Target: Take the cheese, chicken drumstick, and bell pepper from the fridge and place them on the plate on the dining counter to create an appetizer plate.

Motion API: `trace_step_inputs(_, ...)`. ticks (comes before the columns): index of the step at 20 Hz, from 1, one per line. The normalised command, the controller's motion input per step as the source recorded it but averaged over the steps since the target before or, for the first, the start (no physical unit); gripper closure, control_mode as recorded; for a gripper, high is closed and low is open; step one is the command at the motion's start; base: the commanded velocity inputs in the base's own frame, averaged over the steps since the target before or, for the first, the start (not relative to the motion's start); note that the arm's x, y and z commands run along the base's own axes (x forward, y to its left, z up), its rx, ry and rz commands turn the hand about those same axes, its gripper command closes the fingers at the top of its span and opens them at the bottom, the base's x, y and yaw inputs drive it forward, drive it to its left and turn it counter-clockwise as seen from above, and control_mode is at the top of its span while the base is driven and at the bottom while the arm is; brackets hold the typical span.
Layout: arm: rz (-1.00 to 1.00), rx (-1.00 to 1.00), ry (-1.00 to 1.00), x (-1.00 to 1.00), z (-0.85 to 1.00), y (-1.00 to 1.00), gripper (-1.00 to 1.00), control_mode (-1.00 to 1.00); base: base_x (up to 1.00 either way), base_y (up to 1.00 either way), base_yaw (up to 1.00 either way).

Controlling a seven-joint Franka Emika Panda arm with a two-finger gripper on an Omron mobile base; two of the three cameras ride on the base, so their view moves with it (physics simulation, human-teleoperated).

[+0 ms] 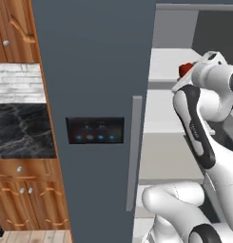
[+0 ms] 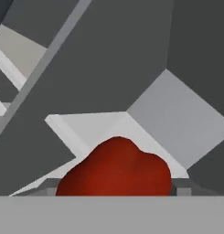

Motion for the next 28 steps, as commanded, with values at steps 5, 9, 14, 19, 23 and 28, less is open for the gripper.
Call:
trace_step_inputs(5,0.00,0.00,0.00,0.00,0.00,0.00,1.00,1.00,-0.89,0.20,-0.16)
trace_step_inputs(9,0.00,0.00,0.00,0.00,0.00,0.00,1.00,1.00,-0.30,0.67,-0.19)
trace_step_inputs(14,0.00,0.00,0.00,0.00,0.00,0.00,1.00,1.00,0.00,1.00,-0.21)
trace_step_inputs(19,0.00,0.00,0.00,0.00,0.00,0.00,1.00,1.00,-0.23,0.97,-0.20)
trace_step_inputs(23,0.00,0.00,0.00,0.00,0.00,0.00,1.00,1.00,-0.74,0.95,-0.18)
trace_step_inputs(28,0.00,0.00,0.00,0.00,0.00,0.00,1.00,1.00,-0.82,1.00,-0.19)
